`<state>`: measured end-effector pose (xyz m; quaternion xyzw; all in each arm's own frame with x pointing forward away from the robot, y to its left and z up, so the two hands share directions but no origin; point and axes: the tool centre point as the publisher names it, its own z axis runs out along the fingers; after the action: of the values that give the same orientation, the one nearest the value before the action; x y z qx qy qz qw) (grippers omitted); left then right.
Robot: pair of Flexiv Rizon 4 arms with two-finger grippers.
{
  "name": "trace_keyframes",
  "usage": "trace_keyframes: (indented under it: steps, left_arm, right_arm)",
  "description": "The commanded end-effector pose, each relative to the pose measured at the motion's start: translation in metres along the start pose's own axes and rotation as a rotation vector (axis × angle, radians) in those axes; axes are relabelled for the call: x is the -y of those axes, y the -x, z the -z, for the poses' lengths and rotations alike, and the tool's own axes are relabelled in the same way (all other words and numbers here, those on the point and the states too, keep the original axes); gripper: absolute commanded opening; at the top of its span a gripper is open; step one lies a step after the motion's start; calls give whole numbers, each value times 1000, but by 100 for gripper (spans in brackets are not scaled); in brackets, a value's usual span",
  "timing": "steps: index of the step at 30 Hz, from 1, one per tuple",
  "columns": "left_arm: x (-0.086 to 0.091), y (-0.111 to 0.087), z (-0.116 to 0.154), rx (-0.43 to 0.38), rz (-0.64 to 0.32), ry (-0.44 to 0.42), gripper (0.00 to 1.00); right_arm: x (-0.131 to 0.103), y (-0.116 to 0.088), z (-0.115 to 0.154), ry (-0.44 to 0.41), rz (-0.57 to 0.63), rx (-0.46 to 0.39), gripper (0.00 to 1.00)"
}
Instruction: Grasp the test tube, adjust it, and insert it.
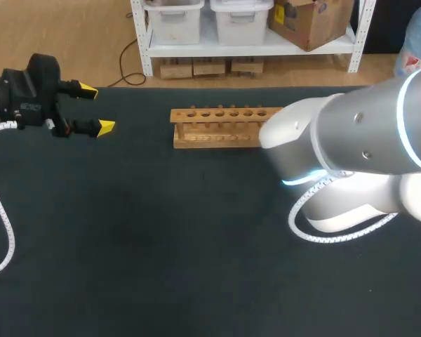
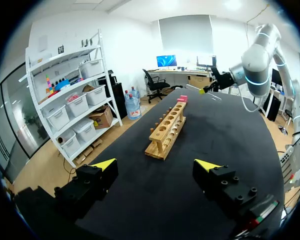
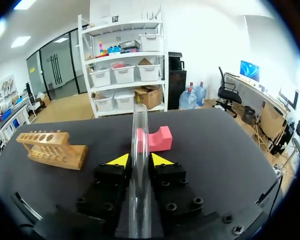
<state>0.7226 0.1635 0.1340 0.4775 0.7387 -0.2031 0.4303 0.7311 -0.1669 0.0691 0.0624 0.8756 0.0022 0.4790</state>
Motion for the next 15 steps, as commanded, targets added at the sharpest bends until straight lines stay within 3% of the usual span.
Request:
trace_keyframes:
  steps: [1, 7, 15]
  left_arm:
    - [1, -2, 0, 9, -3, 4, 100]
    - [1, -2, 0, 9, -3, 4, 100]
    - [1, -2, 0, 9, -3, 4, 100]
  right_arm:
    - [-10, 2, 19, 14, 8, 14, 0]
    - [-34, 2, 32, 60, 47, 34, 0]
    - [-78, 12, 40, -33, -4, 60, 0]
